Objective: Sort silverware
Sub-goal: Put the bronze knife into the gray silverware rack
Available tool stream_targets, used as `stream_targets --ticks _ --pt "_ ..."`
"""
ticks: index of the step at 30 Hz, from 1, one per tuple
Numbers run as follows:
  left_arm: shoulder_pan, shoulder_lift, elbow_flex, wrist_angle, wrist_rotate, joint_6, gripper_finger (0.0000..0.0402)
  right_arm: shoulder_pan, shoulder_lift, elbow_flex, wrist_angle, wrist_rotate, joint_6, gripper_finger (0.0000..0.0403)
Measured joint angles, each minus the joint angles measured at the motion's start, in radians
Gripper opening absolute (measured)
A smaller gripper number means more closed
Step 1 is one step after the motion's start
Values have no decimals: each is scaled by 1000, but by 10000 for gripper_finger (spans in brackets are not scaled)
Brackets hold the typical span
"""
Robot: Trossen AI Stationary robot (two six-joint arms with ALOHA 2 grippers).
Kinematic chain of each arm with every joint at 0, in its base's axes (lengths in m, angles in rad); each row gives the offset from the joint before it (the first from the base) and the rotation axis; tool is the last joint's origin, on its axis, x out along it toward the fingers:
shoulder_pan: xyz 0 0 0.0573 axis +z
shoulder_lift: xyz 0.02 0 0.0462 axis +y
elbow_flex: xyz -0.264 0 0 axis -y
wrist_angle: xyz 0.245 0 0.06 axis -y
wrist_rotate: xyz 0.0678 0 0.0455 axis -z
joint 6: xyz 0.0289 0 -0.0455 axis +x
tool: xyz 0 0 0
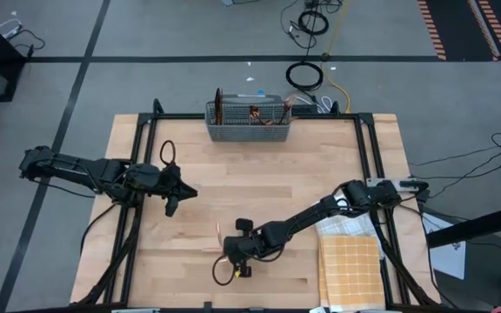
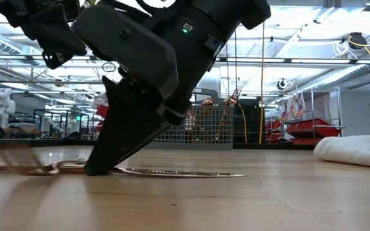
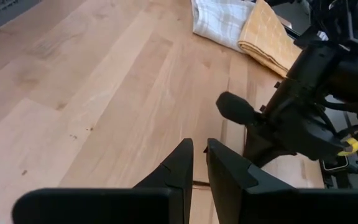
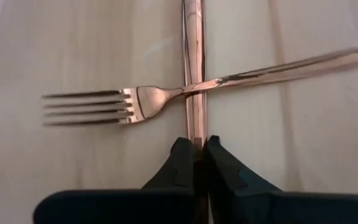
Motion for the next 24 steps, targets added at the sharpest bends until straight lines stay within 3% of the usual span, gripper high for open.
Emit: stream_targets --ticks 13,24 --pt "0 0 0 0 -30 7 52 -7 -39 -1 -191 127 54 0" --pt "0 0 -1 -25 -42 8 52 -82 -124 -13 -323 199 -3 3"
